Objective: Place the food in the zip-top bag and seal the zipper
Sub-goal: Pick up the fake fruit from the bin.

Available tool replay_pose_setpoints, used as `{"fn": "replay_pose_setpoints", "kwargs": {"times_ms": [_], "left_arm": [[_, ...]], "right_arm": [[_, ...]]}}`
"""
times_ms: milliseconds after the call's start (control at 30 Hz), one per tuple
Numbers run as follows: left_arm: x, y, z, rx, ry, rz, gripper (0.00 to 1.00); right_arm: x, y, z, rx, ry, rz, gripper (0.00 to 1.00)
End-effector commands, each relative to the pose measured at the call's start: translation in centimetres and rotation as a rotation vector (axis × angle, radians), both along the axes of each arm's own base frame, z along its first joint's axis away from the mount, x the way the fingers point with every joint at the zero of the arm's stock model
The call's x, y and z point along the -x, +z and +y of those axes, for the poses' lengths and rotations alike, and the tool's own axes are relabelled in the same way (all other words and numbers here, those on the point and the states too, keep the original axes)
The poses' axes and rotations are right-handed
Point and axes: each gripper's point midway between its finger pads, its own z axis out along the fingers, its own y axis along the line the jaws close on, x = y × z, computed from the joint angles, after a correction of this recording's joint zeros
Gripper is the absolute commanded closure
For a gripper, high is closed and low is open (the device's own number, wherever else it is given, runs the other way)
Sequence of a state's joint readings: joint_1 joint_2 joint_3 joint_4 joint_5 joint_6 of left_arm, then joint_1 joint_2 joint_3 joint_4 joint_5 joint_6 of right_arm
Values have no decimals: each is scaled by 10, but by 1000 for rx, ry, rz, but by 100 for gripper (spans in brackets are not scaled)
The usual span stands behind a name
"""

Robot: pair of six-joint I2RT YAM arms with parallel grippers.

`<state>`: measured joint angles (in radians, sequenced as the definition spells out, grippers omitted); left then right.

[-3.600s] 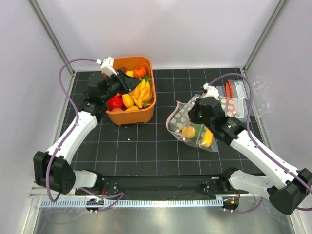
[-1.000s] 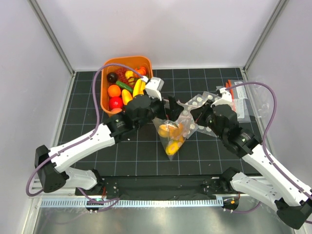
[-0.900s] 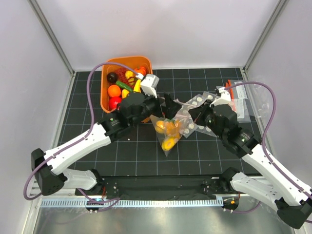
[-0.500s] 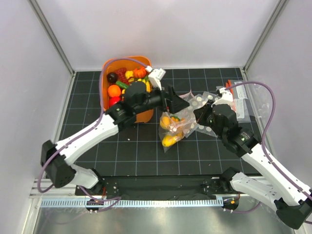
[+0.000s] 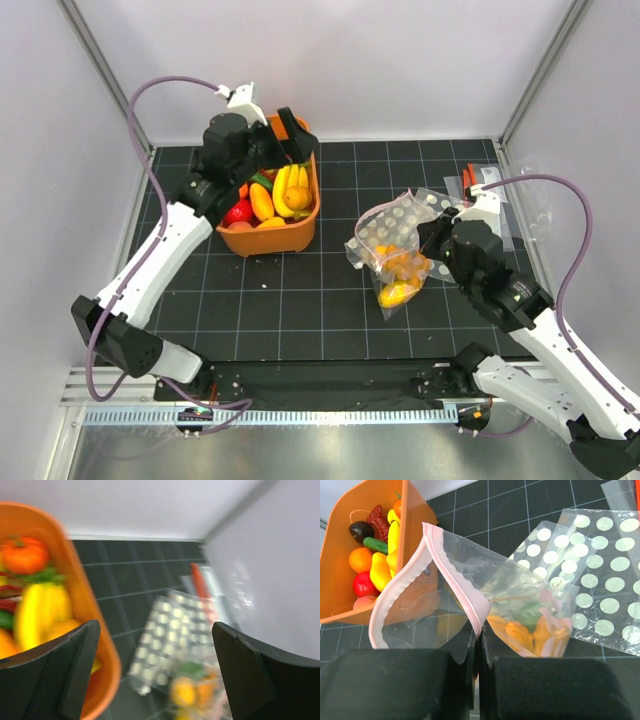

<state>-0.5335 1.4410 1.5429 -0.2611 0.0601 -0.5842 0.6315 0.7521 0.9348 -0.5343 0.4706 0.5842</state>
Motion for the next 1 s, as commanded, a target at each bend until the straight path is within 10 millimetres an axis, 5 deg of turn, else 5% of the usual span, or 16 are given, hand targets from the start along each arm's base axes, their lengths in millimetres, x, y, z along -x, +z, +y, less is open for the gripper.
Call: {"fn": "replay_pose_setpoints", "kwargs": {"times_ms": [0,167,200,233,300,333,400,467,500,700,800,867,967], "left_arm": [[-37,-30,55,-209,248,42,0],[-89,-87,80,-361,274,202,0],[-99,-79,83,-395,288,175,0],[-111,-105,83,-446,287,216,0],[-127,-105,85,-505,295,186,0],[-138,-129,82,-545,289,219,0],[-155,-132,83,-562,305,214,0],[-167,-170,86,-602,294,294,0],[-173,-167,83,-593,290,288,0],[-189,-233,79,-582,238,432,10],[-188,-238,81,-542,221,479,34],[-181,-230,82,-529,209,482,60],[-172,-184,82,-481,208,397,67]], "right_arm": [[-2,23,-6,-10,-21,-61,99],[-4,19,-1,-3,-6,-52,99],[-5,19,-1,-1,-5,-50,99],[-5,19,0,-1,-4,-51,99],[-6,17,1,6,1,-44,99],[-7,17,2,3,2,-45,99],[-8,15,2,7,0,-40,99],[-9,15,2,9,-2,-41,99],[-9,14,3,12,-2,-38,99],[-11,11,3,19,-8,-31,99],[-12,10,3,22,-10,-29,99],[-13,9,3,25,-13,-26,99],[-13,9,3,25,-15,-25,99]]}}
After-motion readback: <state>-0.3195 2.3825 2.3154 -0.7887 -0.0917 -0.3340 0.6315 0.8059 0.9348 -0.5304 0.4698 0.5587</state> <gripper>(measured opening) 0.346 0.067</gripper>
